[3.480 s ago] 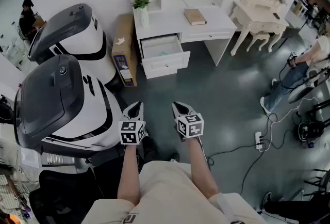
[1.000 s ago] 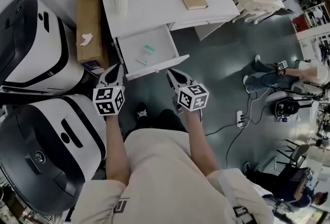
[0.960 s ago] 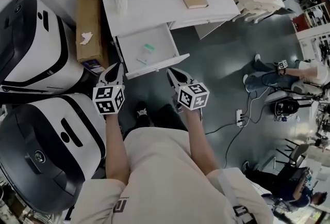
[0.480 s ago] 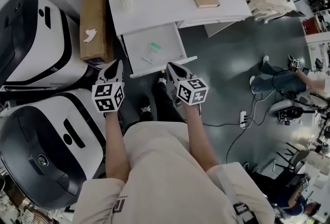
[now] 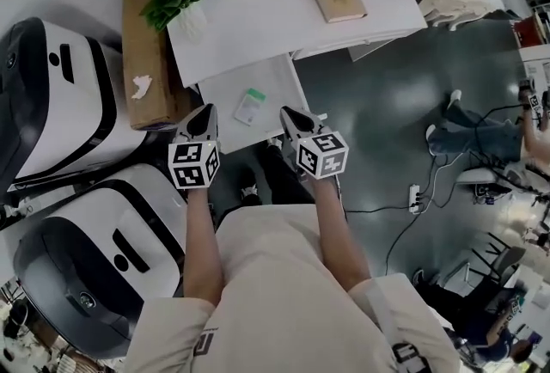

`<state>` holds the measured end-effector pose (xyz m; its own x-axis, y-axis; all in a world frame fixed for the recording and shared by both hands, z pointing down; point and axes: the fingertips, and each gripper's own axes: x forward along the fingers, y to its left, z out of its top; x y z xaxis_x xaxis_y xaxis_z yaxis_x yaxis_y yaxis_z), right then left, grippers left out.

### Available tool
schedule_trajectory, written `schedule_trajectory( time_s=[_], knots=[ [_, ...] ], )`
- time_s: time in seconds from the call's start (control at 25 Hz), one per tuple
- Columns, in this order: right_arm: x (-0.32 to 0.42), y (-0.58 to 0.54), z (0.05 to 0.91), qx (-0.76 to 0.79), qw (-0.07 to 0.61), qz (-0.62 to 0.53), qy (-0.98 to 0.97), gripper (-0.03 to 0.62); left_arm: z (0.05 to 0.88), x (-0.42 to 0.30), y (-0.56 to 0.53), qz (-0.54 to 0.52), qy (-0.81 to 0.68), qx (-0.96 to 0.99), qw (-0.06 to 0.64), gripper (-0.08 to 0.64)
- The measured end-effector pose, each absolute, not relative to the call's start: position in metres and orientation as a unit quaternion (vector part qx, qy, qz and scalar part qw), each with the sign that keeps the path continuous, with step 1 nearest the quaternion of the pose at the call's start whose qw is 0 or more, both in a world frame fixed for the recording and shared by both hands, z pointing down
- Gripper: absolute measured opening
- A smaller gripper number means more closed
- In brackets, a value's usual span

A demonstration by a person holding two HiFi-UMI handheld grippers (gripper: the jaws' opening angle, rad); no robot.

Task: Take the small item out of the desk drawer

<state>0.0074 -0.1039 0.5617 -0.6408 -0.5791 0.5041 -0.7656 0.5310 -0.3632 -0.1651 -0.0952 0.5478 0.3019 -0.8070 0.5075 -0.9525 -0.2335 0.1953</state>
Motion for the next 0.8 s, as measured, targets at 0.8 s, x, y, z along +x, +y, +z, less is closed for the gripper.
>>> schedule_trajectory(
  time_s=[0.8],
  knots=[
    [0.062, -0.192, 0.616, 0.369, 0.226, 0.311, -0.846, 0.025, 0.691, -0.081, -0.178, 0.324, -0.479, 0.774, 0.258, 0.017]
  ],
)
